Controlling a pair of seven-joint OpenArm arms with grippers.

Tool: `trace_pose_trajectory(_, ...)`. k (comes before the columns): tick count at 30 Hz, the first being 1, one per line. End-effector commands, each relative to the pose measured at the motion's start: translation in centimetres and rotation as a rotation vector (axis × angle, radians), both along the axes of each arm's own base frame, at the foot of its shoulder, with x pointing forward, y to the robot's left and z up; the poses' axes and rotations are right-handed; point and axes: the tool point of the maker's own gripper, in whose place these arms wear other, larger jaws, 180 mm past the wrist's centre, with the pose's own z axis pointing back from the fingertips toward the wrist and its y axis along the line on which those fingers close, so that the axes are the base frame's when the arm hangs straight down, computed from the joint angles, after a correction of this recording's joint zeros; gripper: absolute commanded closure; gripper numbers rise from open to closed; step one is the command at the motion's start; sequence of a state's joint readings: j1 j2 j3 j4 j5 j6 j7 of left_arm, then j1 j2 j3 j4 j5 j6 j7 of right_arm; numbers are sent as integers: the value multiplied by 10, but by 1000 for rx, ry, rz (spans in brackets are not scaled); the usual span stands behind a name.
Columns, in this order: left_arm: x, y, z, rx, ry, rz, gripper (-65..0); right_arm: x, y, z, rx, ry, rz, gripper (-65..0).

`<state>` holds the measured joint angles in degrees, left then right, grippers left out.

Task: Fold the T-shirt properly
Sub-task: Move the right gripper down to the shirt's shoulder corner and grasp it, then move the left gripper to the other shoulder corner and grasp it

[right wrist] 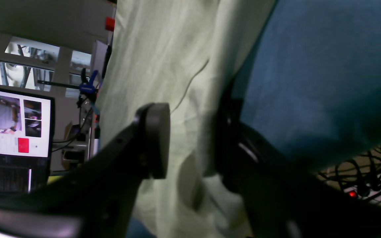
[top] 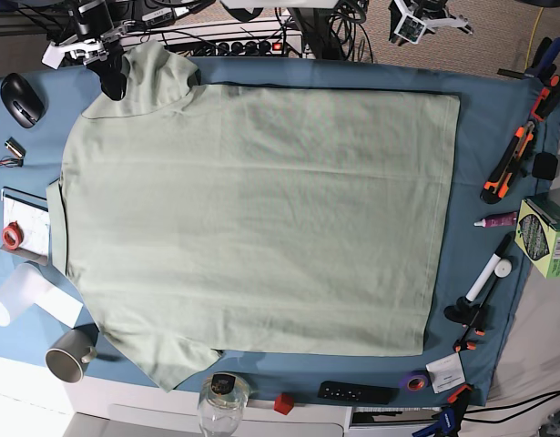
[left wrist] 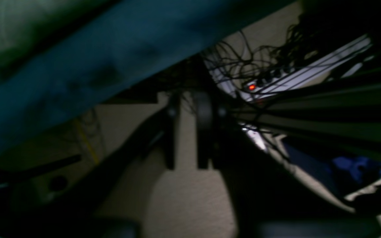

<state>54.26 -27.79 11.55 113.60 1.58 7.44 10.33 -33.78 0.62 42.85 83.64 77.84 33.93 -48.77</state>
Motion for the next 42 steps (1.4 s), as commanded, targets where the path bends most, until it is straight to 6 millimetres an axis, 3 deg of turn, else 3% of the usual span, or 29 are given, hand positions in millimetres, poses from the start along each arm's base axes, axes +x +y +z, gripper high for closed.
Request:
trace_pose_trajectory(1, 0, -1, 5, 2, -21, -12, -154, -20, 11, -24, -6, 149, 63, -182)
trace_pose_trajectory(4, 2, 0, 5, 15, -26, -18, -185, -22, 11, -27, -18, 165, 73, -22)
trace_pose_trajectory(5, 3, 2, 4, 21, -23, -15, -185, -22, 11, -28, -23, 172, 78, 0)
trace_pose_trajectory(10, 18, 22, -7, 110, 25, 55, -185, -24, 10, -30, -39, 186, 86, 0)
trace_pose_trajectory(15, 36, 38, -8, 76, 71, 135, -185, -25, 10, -31, -51, 198, 95, 0)
trace_pose_trajectory(18, 48, 47, 6, 21, 74, 180, -185, -26, 9, -32, -57, 203, 97, 0)
trace_pose_trajectory(24, 68, 60, 55, -152, 43, 245, -185, -26, 9, -32, -57, 203, 97, 0)
trace_pose_trajectory(27, 75, 69, 64, -216, 36, 279, -185, -26, 9, -32, -57, 203, 97, 0)
trace_pose_trajectory(32, 81, 88, 62, -300, 58, 380, -185, -26, 8, -32, -58, 203, 98, 0)
trace_pose_trajectory(42, 92, 106, 39, -429, 113, 490, -185, -24, 5, -30, -68, 201, 101, 0)
